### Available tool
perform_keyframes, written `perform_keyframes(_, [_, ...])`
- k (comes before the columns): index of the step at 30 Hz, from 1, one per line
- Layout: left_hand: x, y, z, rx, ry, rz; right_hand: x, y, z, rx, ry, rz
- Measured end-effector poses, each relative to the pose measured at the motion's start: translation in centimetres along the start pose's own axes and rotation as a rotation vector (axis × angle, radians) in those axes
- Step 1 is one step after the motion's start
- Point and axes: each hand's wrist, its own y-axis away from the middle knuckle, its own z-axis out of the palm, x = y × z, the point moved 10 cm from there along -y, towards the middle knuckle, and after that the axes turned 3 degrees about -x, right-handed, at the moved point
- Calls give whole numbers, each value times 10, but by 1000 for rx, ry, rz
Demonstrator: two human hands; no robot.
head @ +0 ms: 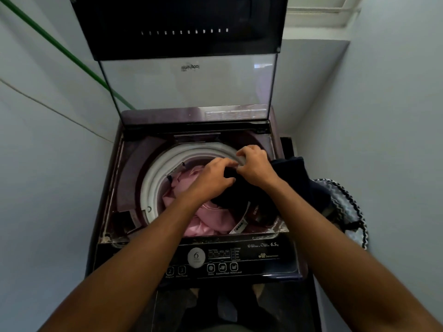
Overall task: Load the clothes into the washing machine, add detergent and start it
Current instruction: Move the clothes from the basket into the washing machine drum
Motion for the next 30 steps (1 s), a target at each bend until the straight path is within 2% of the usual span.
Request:
perform_keyframes(5, [55,-18,29,-8,61,126,49,22,-45,139,89,62])
perform_keyframes(9, [82,-25,58,-66,87,153,94,36,-55,123,86,200])
perform_keyframes(12, [99,-28,71,-78,33,206,132,42,-51,60,-147,277])
perform_keyframes(15, [105,-31,87,-138,13,188,176,57,-34,-21,-578,386])
perform_keyframes(17, [106,-32,92,-125,-30,191,205,69,-6,-134,-764,471])
perform_keyframes(19, [106,-32,95,-111,-45,191,214,77,15,-218,-898,482])
perform_keyframes(21, [105,-32,95,-103,-32,188,203,79,22,-268,-995,408])
perform_keyframes(23, [104,-32,95,-98,-22,182,188,79,21,-319,-1018,338])
perform_keyframes(26, [103,-31,95,-94,-19,171,182,88,18,-408,-962,383])
perform_keyframes(30, [101,-31,96,-75,-7,154,185,92,-4,-323,-867,488])
